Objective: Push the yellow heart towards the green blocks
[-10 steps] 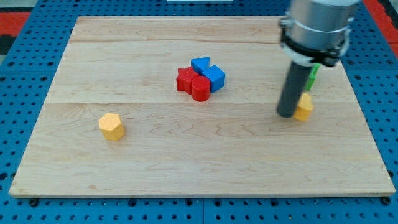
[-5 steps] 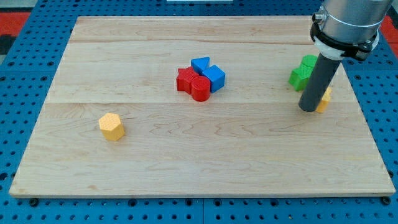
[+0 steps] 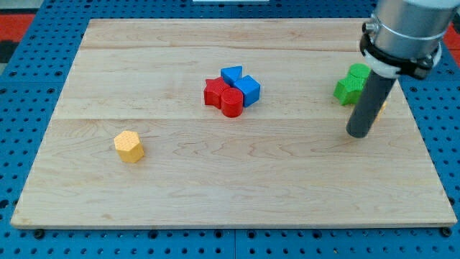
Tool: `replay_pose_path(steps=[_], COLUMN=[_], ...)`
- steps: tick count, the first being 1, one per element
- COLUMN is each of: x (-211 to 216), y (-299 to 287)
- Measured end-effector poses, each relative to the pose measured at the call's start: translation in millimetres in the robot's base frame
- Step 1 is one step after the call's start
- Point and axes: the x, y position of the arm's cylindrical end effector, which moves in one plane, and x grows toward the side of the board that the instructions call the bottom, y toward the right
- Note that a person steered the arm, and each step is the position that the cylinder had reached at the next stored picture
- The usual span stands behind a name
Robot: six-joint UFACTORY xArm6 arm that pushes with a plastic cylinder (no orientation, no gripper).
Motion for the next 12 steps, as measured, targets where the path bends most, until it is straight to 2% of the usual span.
replay_pose_path(steps=[1, 3, 4, 5, 6, 7, 8, 9, 10, 11, 12], x=[-7.2, -55.5, -42.5, -7.2, 1.5, 49.3, 71.8, 79.7, 66.1, 25.5, 7.9], y=[16.4, 15.6, 15.6, -18.7, -85.1, -162.8, -261.2, -361.8, -465.3, -493.0, -430.8])
